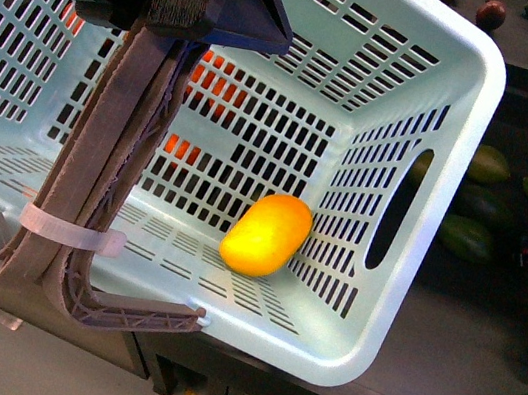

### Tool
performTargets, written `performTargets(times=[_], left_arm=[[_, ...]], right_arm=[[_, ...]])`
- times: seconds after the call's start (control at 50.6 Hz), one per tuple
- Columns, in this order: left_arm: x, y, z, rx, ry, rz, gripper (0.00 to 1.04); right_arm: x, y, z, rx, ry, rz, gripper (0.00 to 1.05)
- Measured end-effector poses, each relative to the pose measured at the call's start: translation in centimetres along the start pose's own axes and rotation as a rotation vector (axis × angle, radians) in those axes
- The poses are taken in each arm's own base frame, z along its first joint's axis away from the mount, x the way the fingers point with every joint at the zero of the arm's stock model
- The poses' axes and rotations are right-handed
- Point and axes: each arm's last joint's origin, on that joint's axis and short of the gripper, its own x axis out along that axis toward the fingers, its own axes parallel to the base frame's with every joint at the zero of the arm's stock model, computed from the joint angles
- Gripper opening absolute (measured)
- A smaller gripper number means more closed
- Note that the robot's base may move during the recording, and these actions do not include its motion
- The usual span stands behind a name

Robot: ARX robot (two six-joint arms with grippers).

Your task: Pick mango and avocado into basket

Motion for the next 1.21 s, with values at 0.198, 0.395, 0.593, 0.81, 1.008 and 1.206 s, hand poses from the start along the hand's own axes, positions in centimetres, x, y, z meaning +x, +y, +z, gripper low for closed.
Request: performTargets(times=[0.198,0.395,0.593,0.81,1.008,1.206], left_arm=[[0.0,0.0,0.0,0.0,0.0,0.0,0.07],[0.0,0.0,0.0,0.0,0.0,0.0,0.07],[0.0,0.0,0.0,0.0,0.0,0.0,0.07],[0.0,0.0,0.0,0.0,0.0,-0.002,0.07],[0.0,0.0,0.0,0.0,0.0,-0.002,0.07],[0.0,0.0,0.0,0.0,0.0,-0.001,0.07]], right_arm=[[-0.2,-0.1,-0.1,0.026,-0.018,-0.011,0.62],[-2.6,-0.5,0.4,0.096,-0.077,-0.031,0.61],[-9.0,-0.5,3.8,0.189,-0.212,-0.034,0.61],[-17.9,3.4,8.1,0.199,-0.357,0.081,0.61],[-24.9,8.8,11.4,0.195,-0.45,0.202,0.61],[-31.3,13.9,15.1,0.142,-0.556,0.315,0.61]])
